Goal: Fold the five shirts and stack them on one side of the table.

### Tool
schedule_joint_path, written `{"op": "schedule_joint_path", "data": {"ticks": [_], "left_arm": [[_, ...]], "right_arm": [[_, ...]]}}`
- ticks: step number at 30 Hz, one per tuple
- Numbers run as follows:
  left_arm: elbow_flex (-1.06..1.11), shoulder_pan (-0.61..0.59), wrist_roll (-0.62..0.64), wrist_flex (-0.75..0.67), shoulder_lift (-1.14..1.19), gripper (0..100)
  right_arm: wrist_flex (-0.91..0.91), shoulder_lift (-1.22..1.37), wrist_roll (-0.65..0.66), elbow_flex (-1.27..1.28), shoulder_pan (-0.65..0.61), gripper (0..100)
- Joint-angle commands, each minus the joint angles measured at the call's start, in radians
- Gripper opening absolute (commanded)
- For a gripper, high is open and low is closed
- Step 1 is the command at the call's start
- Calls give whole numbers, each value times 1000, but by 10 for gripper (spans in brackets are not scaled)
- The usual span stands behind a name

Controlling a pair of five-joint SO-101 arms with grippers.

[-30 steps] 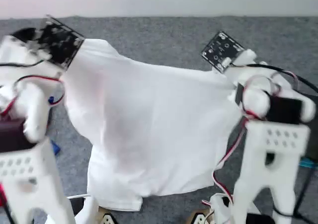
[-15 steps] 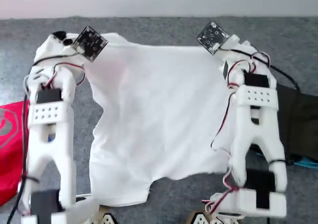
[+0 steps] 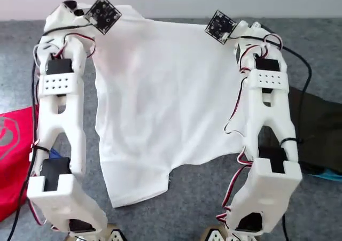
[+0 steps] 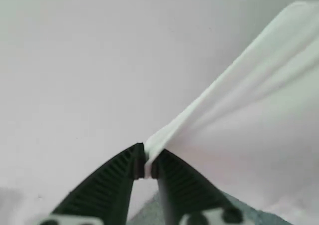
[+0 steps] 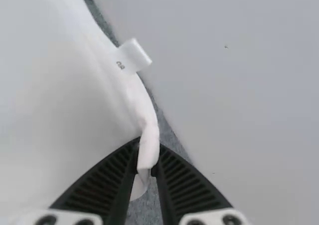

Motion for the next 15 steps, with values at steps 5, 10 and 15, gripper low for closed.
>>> {"op": "schedule_joint_path", "data": {"ticks": [5,10,15], "left_arm": [[-73,20,-57,354,-77,14],[-73,20,-55,654,-137,14],[-74,37,-54,1007,-233,15]], "right_arm": [[120,-16,8,-55,7,10],[314,-18,6,-55,7,10],[506,-68,-38,-55,7,10]]}}
